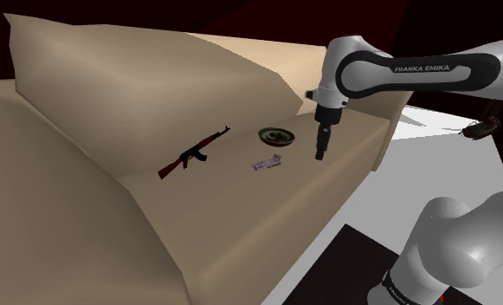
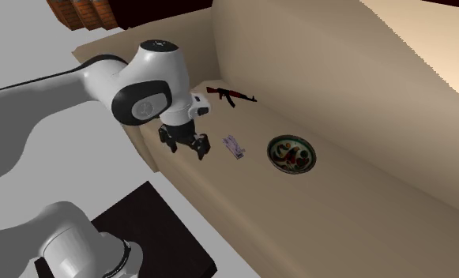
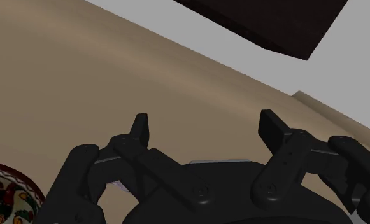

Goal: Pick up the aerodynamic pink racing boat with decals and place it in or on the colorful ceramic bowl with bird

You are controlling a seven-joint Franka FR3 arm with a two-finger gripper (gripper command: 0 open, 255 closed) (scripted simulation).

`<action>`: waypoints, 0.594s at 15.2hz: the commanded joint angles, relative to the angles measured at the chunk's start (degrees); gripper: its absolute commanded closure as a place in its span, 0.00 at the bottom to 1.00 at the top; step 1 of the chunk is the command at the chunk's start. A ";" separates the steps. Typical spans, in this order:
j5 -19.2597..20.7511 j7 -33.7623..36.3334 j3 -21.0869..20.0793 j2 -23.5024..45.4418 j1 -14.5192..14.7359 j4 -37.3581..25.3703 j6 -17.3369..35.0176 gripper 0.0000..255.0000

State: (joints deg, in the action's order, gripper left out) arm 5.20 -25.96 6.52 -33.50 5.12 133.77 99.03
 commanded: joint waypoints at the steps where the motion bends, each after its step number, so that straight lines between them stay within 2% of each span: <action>1: 1.33 -5.46 1.55 3.66 0.95 -0.84 3.69 0.00; 9: 3.23 -24.89 5.74 18.69 4.72 -6.35 16.63 0.00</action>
State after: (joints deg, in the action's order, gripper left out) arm 8.42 -48.23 11.88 -16.98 9.33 128.43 113.97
